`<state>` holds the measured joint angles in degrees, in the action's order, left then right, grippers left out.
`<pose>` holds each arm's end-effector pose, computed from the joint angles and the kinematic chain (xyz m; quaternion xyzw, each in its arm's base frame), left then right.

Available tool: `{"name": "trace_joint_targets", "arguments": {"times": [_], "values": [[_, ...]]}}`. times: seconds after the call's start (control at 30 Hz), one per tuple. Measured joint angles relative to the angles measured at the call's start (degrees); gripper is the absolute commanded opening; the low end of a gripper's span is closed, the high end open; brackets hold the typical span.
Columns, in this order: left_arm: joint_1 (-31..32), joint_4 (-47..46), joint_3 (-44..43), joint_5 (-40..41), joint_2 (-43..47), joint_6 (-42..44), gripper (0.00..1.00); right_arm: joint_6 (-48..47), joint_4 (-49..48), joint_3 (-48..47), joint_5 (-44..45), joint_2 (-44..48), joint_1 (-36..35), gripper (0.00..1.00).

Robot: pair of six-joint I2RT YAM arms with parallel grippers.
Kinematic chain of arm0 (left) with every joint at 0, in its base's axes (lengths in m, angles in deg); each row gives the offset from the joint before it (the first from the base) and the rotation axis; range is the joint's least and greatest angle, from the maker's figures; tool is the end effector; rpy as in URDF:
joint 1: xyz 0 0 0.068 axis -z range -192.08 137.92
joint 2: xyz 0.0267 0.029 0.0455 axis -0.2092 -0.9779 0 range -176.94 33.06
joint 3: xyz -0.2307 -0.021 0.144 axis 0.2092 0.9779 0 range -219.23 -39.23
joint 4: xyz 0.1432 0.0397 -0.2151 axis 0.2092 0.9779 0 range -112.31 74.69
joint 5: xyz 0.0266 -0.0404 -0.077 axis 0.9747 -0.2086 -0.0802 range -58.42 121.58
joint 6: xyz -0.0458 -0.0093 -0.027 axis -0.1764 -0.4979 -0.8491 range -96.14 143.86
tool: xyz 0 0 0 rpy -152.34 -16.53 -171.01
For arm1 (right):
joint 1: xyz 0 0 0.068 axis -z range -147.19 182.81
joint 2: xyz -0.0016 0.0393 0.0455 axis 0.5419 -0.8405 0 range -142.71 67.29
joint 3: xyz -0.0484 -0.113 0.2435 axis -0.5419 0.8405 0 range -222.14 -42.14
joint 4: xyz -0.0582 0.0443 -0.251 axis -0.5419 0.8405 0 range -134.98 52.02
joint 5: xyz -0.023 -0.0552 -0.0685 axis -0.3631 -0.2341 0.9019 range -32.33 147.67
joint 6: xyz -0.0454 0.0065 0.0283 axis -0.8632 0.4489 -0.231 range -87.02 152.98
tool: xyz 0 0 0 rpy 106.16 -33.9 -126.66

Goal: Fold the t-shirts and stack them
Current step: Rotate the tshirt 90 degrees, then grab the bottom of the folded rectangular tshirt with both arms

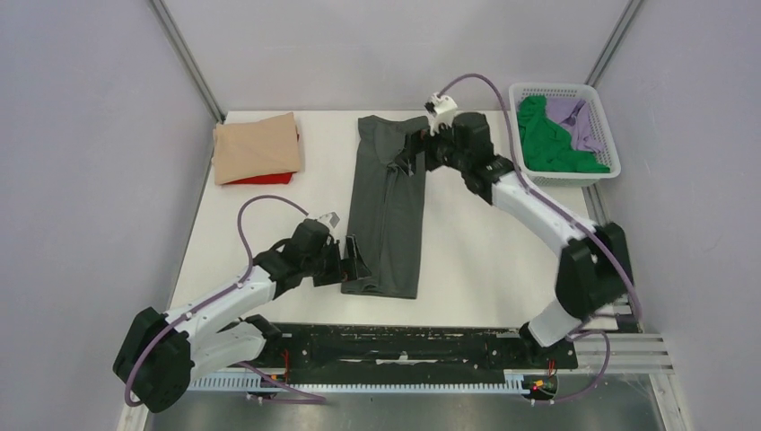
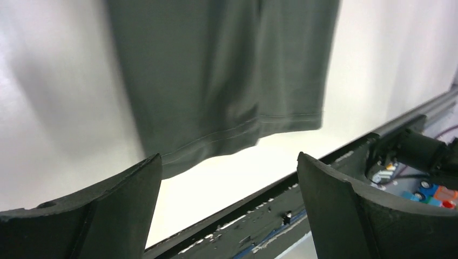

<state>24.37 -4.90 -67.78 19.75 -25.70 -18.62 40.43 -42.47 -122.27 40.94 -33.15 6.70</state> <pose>0.1553 -0.1238 0.1874 -0.0116 0.9281 -0.3027 0.2165 0.3708 0.1932 0.3025 -0.2131 0.8001 0.2741 0.4891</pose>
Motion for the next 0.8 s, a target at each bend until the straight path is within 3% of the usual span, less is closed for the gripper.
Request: {"name": "trace_joint_targets", "arguments": {"times": [0.17, 0.3, 0.47, 0.8], "values": [[-2.7, 3.7, 0.2, 2.5, 0.0, -0.9, 1.0, 2.8, -6.5, 26.7, 4.0, 23.8, -3.0, 0.98], [-3.8, 3.8, 1.7, 2.8, -0.9, -1.5, 0.87, 6.7, -6.1, 45.3, 6.1, 30.3, -8.0, 0.95], [-3.8, 3.9, 2.9, 2.7, -3.0, -1.7, 0.71, 9.0, 0.8, 53.1, 8.5, 30.6, -17.7, 0.89], [-3.8, 1.5, 3.9, 3.2, -4.6, -2.1, 0.48, 11.3, 2.7, 52.0, 21.1, 27.8, -35.4, 0.74]]}}
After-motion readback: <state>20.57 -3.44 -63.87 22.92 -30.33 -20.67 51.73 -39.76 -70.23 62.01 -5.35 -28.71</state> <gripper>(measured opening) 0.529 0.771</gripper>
